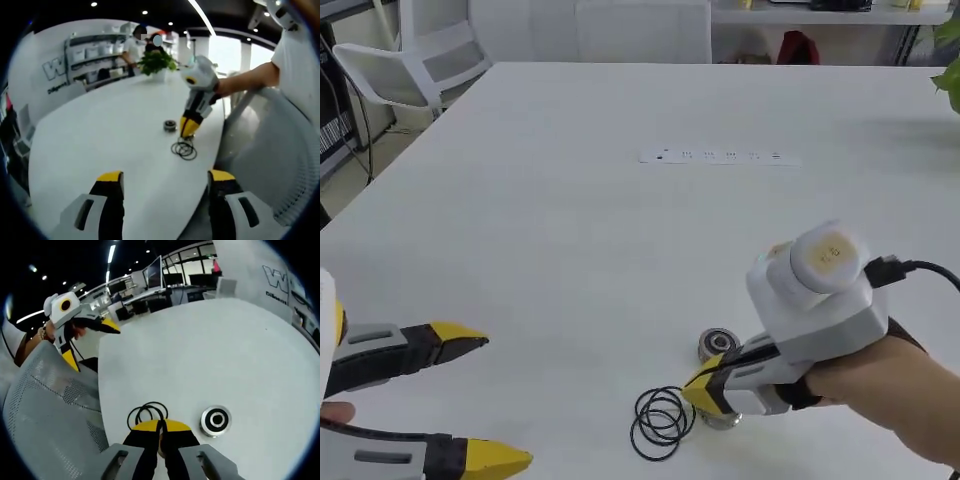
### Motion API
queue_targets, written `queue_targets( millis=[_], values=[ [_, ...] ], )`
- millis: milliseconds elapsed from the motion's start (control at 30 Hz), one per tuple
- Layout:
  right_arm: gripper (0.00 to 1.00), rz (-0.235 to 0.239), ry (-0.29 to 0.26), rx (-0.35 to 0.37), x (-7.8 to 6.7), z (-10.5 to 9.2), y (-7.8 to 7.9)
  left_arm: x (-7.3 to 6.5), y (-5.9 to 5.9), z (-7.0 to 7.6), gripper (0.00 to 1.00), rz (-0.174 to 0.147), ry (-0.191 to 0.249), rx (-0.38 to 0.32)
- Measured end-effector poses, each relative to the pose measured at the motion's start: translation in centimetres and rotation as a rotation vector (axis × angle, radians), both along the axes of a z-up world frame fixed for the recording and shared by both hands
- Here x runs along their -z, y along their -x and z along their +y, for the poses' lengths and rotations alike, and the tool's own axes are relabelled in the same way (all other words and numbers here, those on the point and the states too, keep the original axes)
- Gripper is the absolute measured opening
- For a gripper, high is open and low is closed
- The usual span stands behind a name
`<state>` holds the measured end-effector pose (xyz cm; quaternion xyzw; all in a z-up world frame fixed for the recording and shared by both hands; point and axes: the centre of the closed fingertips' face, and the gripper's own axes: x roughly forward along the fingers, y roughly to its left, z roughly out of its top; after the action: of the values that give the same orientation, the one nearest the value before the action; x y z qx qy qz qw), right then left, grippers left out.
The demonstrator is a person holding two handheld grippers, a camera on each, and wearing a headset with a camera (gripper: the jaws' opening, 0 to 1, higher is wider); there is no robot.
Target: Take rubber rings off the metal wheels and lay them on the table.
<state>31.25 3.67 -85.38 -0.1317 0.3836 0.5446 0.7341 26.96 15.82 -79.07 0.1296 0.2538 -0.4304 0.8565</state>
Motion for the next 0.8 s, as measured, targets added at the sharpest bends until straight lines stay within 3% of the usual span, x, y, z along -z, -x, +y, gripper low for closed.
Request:
queue_targets(
  millis=[300, 800],
  values=[
    [0.00, -0.015, 0.018, -0.017, 0.16, -0.06, 0.10, -0.11, -0.11, 0.16, 0.69, -0.004, 0.003, -0.006],
    [0.02, -0.028, 0.000, 0.018, -0.52, -0.47, -0.72, -0.22, -0.21, 0.08, 0.70, -0.007, 0.008, -0.009]
  ],
)
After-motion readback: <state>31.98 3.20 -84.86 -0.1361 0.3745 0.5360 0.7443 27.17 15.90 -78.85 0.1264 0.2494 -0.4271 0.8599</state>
